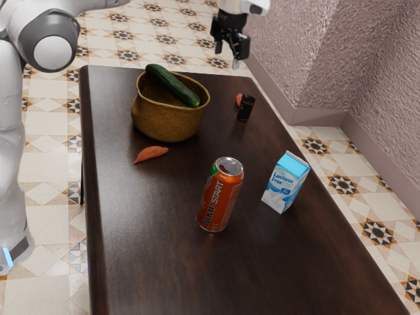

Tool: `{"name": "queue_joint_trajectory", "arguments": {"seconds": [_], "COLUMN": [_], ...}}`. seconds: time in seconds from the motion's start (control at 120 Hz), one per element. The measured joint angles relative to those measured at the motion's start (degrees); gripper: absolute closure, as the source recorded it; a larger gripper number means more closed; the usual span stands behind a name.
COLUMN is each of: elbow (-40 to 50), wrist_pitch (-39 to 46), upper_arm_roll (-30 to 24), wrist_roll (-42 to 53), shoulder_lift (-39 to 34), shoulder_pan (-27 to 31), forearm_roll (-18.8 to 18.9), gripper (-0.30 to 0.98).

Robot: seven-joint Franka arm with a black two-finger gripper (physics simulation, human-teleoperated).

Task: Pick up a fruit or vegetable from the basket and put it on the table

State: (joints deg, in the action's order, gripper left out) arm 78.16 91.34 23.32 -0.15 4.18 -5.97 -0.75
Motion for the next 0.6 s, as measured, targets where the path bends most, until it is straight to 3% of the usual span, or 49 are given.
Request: {"name": "queue_joint_trajectory", "arguments": {"seconds": [0.142,0.25,0.367,0.6], "elbow": [0.33,0.89,2.49,9.48], "wrist_pitch": [1.62,4.43,6.42,8.13], "upper_arm_roll": [0.21,1.44,1.68,1.43], "wrist_roll": [4.52,15.18,26.12,44.63], "shoulder_lift": [0.0,-0.09,-0.19,-4.55], "shoulder_pan": [-0.16,-0.36,0.03,-1.91], "forearm_roll": [-0.18,-3.44,-4.35,-1.33], "gripper": [0.0,0.0,0.0,0.0]}}
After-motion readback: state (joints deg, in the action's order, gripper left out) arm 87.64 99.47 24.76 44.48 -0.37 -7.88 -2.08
